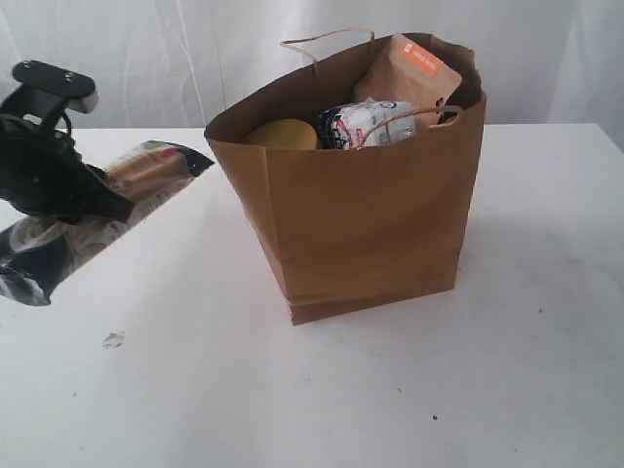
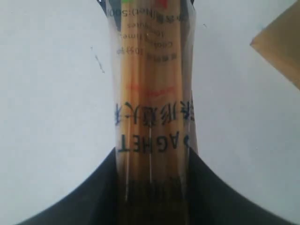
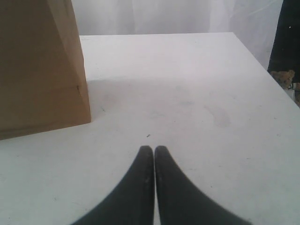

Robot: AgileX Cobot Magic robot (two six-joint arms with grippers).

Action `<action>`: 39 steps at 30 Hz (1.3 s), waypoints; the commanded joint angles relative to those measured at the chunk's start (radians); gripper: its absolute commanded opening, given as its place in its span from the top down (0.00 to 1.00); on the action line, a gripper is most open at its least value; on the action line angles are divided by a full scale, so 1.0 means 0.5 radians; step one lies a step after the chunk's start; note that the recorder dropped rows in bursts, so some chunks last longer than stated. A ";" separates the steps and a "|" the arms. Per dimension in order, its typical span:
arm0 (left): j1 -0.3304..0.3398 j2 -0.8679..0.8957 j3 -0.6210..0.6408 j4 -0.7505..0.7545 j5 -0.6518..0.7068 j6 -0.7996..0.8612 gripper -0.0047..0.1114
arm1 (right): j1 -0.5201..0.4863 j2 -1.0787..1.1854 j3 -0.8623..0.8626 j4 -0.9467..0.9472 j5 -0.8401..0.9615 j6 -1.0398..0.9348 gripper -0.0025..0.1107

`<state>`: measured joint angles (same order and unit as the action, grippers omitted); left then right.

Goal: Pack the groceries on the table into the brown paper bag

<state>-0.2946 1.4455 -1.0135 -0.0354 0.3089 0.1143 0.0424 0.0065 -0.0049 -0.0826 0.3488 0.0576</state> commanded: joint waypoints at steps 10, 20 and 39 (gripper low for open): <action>0.055 -0.518 0.054 -0.031 0.272 -0.026 0.96 | -0.007 -0.013 0.010 0.004 -0.001 -0.019 0.97; 0.055 -0.537 0.606 -0.174 -0.064 -0.011 0.96 | -0.007 -0.013 0.010 0.004 -0.001 -0.019 0.97; 0.055 -0.113 0.826 -0.181 -0.108 0.066 0.95 | -0.007 -0.013 0.010 0.008 -0.002 -0.019 0.97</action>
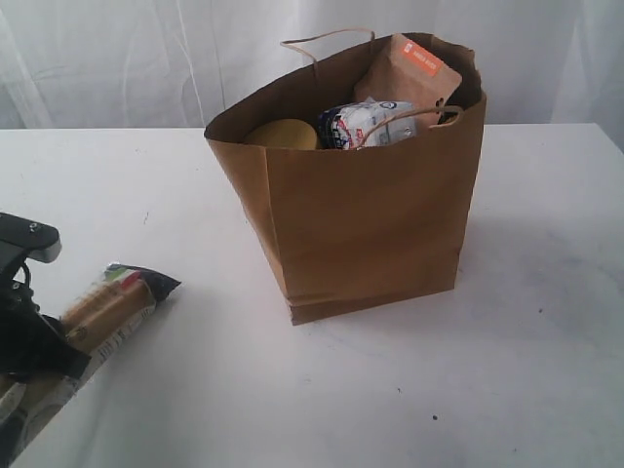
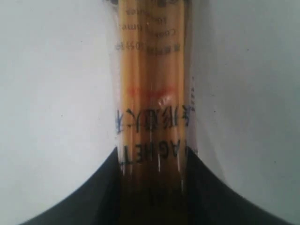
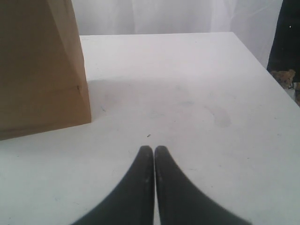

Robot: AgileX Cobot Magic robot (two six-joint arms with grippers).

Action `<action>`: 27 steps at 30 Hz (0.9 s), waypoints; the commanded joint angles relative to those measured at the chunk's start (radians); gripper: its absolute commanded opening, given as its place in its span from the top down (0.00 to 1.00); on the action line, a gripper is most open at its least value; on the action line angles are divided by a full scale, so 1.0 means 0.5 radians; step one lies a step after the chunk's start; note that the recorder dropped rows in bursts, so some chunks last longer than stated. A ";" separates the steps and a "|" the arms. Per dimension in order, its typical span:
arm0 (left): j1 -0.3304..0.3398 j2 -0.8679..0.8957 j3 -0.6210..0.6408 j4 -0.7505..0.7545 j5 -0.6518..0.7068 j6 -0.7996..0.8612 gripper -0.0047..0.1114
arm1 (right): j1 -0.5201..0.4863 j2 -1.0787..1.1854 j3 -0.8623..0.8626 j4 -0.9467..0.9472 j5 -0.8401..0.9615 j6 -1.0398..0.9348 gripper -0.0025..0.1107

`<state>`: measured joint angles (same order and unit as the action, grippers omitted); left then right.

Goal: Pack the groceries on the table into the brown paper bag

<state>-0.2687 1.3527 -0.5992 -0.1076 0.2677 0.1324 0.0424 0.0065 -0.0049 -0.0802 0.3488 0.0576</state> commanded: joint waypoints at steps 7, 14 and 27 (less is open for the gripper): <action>0.003 0.180 -0.003 -0.081 -0.067 0.042 0.43 | -0.007 -0.013 0.010 0.003 -0.002 -0.019 0.97; -0.042 0.180 -0.106 -0.193 -0.046 0.043 0.18 | -0.007 -0.013 0.010 0.003 -0.002 -0.019 0.97; -0.047 0.369 -0.573 -0.186 -0.024 0.095 0.18 | -0.007 -0.013 0.010 0.003 -0.002 -0.019 0.97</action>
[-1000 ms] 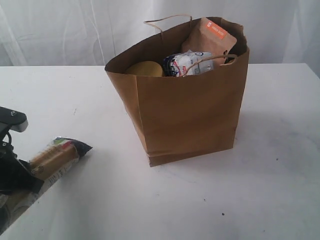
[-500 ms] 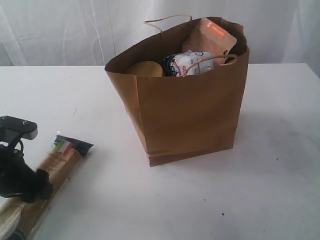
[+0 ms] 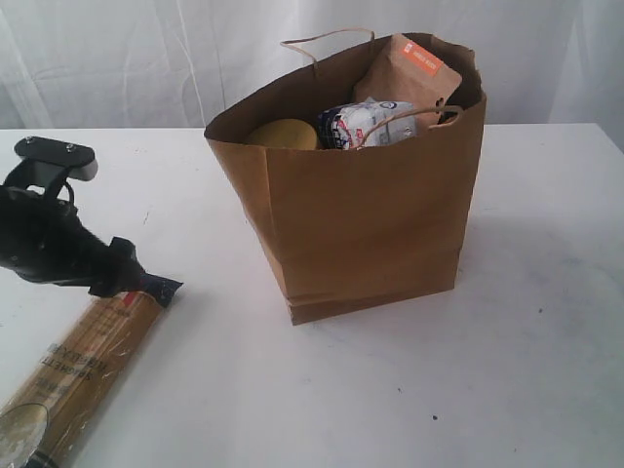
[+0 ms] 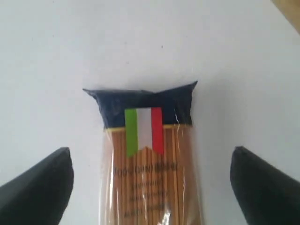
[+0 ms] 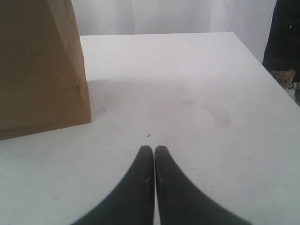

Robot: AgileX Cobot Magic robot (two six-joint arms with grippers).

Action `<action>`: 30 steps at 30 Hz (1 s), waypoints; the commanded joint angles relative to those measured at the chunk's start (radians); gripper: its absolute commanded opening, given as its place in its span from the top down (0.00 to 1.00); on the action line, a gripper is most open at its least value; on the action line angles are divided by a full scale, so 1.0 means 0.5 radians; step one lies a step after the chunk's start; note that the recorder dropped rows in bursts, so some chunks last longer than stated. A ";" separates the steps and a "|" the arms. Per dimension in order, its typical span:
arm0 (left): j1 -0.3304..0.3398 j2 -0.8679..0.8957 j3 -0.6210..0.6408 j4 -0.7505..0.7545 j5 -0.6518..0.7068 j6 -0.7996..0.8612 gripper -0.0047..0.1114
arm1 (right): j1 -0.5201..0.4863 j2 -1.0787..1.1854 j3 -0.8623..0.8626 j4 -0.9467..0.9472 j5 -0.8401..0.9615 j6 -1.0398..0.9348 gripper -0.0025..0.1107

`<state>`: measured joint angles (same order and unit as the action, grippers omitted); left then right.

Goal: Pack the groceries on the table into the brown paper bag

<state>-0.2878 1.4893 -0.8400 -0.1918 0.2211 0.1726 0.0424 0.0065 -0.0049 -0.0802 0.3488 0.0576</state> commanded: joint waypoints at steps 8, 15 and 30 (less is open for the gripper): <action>-0.008 0.314 -0.134 -0.017 0.073 0.014 0.18 | -0.007 -0.013 0.010 0.000 0.001 -0.019 0.97; -0.008 0.427 -0.134 -0.017 0.045 0.014 0.18 | -0.007 -0.013 0.010 0.000 0.001 -0.019 0.97; -0.008 0.582 -0.134 -0.078 -0.015 0.011 0.18 | -0.007 -0.013 0.010 0.000 0.001 -0.019 0.97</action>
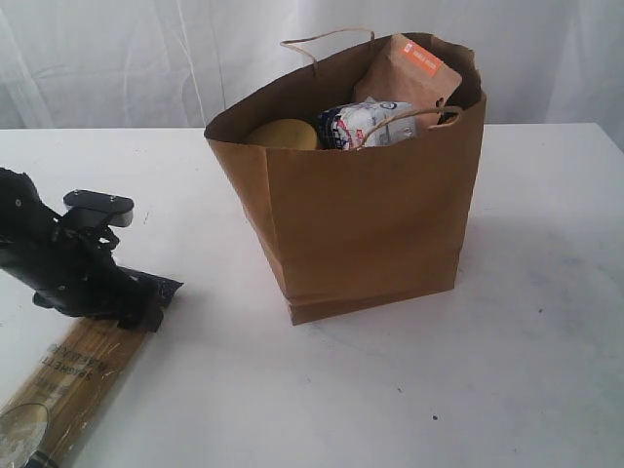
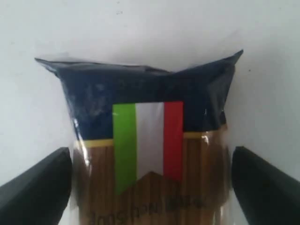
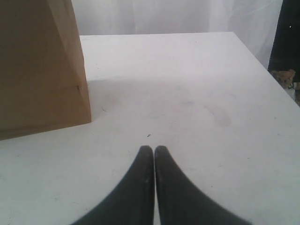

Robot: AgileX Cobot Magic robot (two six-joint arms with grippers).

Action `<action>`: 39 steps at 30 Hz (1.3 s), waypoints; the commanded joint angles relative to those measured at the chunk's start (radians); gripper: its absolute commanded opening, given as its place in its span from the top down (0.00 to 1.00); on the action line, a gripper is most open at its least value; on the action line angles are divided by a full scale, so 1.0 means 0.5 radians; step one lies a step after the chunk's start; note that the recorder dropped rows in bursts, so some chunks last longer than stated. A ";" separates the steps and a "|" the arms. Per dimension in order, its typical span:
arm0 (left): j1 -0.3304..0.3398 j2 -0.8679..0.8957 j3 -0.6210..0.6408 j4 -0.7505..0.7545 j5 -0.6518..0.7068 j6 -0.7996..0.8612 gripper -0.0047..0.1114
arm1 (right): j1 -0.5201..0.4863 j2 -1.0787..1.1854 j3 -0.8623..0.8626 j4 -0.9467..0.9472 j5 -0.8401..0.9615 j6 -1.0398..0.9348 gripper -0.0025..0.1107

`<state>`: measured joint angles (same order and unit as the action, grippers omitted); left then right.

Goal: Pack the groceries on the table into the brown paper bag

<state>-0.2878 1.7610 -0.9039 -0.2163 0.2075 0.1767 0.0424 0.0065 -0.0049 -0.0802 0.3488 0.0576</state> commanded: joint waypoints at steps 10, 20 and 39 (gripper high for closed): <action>-0.008 0.169 -0.007 -0.032 -0.001 0.002 0.29 | -0.007 -0.013 0.010 0.000 0.001 -0.019 0.97; -0.008 0.132 -0.040 0.000 0.213 0.083 0.96 | -0.007 -0.013 0.010 0.000 0.001 -0.019 0.97; 0.165 -0.890 -0.388 0.034 0.365 0.124 0.96 | -0.007 -0.013 0.010 0.000 0.001 -0.019 0.97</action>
<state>-0.2341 1.3832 -1.0783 -0.2055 0.3619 0.2371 0.0424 0.0065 -0.0049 -0.0802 0.3506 0.0576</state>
